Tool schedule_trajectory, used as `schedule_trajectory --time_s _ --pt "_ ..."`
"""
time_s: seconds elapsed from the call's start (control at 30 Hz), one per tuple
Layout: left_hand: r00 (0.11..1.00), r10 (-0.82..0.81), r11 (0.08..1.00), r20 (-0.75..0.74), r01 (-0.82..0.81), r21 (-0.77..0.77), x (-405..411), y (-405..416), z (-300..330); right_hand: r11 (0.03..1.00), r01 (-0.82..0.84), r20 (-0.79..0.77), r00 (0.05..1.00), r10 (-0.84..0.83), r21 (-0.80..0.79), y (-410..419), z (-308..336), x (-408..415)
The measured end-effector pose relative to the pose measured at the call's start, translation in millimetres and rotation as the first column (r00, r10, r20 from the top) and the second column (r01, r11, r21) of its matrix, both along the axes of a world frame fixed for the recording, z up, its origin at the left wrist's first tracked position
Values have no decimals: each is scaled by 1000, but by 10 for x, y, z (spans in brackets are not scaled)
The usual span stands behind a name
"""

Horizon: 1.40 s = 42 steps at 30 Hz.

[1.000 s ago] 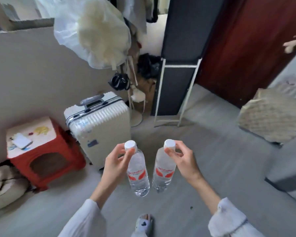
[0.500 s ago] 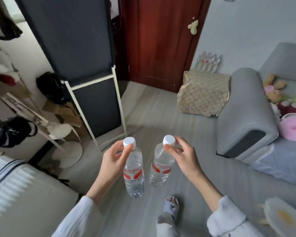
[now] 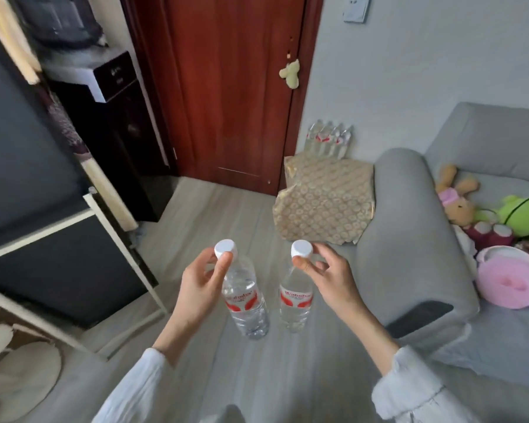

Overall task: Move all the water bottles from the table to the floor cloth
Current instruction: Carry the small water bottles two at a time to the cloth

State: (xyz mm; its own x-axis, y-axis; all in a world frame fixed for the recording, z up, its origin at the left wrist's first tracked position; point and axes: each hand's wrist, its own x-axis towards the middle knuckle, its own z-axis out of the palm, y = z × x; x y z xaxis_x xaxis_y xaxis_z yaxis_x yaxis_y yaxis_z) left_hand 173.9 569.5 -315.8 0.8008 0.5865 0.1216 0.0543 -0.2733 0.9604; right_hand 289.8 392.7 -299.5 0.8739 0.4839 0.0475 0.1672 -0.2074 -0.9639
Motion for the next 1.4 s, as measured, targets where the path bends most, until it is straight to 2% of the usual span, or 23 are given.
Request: schedule_trajectory --time_s 0.17,0.43,0.7,1.0,1.23,1.33,1.4 --pt "998 -53 998 -17 52 -29 1227 316 -41 993 110 -68 992 -108 34 234 -96 1093" --pt "991 -120 993 -52 118 -26 3250 1122 -225 987 124 37 992 -121 -103 827 -257 2877" --pt "970 -226 974 -87 227 2 4974 1501 -112 962 261 -2 965 -262 -80 1099 -180 4378" --pt "938 -299 953 -178 302 -8 6605 1324 -413 952 286 -1 958 -288 -113 968 -508 6038" --pt "933 -258 960 -252 278 44 8129 953 -564 960 221 -13 974 -227 -172 600 -692 7589" --pt "908 -296 941 -295 331 76 8717 724 -678 953 223 -30 972 -234 -204 388 -791 8129" --pt "880 -327 906 -346 395 149 9055 586 -816 939 225 -20 971 -238 -260 285 -896 8434"
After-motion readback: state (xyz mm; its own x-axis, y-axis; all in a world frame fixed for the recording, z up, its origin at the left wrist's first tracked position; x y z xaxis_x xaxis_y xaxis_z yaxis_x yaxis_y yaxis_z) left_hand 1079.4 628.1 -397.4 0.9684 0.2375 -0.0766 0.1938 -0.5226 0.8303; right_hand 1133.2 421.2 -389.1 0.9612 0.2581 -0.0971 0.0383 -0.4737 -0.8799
